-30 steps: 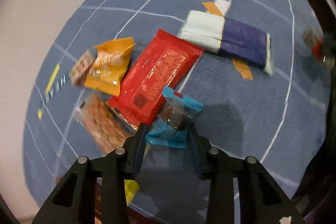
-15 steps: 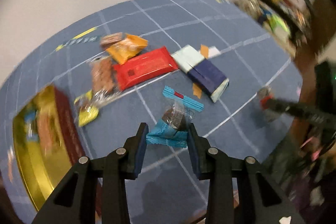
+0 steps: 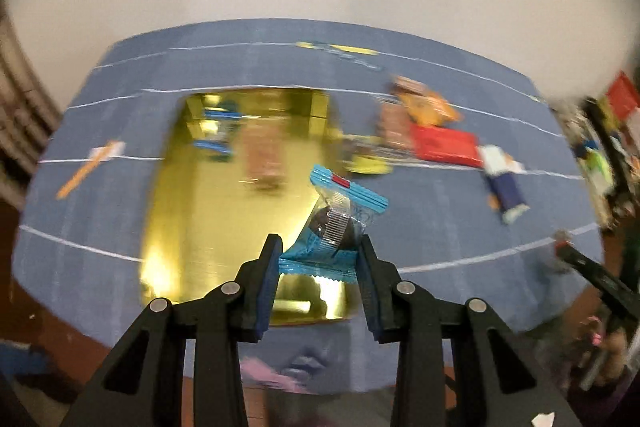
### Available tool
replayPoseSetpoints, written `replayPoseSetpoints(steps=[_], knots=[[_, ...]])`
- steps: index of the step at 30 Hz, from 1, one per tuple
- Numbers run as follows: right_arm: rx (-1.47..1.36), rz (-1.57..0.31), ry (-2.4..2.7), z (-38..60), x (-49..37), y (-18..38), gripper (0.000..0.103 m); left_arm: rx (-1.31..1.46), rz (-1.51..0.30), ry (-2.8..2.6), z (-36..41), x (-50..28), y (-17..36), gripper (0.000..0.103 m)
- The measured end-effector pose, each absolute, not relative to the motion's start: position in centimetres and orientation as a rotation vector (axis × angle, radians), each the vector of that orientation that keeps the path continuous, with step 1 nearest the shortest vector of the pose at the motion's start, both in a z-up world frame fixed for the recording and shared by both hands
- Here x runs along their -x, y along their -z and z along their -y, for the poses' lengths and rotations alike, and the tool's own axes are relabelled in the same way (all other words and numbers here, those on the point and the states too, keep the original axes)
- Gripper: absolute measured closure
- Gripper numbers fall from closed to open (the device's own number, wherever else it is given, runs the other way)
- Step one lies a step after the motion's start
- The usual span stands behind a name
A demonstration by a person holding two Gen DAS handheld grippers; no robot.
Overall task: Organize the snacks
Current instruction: 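Grasp the light-blue wrapped candy with the left gripper and lift it, then lower the light-blue candy into the tin and open the left gripper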
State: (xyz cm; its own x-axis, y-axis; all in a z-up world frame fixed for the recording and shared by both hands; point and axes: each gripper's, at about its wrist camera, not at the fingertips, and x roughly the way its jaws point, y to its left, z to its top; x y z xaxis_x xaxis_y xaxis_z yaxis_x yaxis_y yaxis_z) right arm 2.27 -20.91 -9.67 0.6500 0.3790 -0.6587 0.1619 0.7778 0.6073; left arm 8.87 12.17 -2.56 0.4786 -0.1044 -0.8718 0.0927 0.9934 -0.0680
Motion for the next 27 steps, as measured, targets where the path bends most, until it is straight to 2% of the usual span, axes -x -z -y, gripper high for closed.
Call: replayPoseSetpoints(steps=[11,27], knots=[[-0.686,-0.881,-0.120,21.0,-2.2,10.1,0.063,-0.037,-1.064,-0.043,-17.7,-12.9,5.6,0.070],[-0.683,-0.906,-0.115,20.7,-2.5,10.9,0.063,-0.098,-1.083,-0.092,-18.5,-16.0,7.7,0.070]])
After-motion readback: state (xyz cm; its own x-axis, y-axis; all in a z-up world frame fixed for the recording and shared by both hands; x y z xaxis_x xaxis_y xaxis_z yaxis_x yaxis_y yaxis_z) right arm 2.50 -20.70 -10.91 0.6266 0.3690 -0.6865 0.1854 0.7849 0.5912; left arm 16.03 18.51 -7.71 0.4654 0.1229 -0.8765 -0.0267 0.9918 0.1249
